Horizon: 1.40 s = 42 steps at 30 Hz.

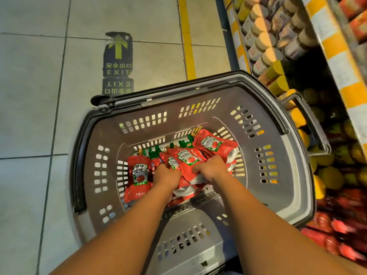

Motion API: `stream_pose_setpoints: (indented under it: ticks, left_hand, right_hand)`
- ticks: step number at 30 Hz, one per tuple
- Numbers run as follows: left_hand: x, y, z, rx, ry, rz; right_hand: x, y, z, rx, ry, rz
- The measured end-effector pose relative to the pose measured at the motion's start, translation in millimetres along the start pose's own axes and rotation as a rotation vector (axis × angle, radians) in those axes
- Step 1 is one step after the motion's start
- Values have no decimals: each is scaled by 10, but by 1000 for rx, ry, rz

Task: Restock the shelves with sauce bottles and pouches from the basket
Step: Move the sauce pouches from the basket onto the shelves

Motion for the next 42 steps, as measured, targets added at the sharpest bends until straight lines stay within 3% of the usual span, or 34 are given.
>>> stream_pose_setpoints:
  ticks: [6,10,17,23,29,34,42]
  left_hand:
    - [-186,-30,31,-144,-68,58]
    - [-380,-137,22,-161,-53,67]
    - [-723,-327,24,-217,82,145]
    - [-1267,-470,-232,-297,268,212]
    - [-2150,-385,-565,-243,494,337]
    - [-2815,-140,-558,-288,496,583]
    - [-3547,498,-436,-52,585,763]
  right_hand:
    - [-260,-118,65,105,111,102]
    - [-500,-254,187,111,88,117]
    - [-1038,-659,252,356,118,133]
    - [-1683,-1161,288,564,-21,124]
    - [-2390,-1759,104,836,-167,-26]
    - [-3005,-2227,-456,1067,-227,-182]
    - [-3595,-2662,-1678,1273,-318,-408]
Point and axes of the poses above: each hand's wrist, its own x-axis towards the middle knuckle, its own y-axis out of the palm, z = x × y, the point moved 3 cm from there along x, towards the middle knuckle, and after that the axes turned 7 degrees about -y, right-handed, at the moved point
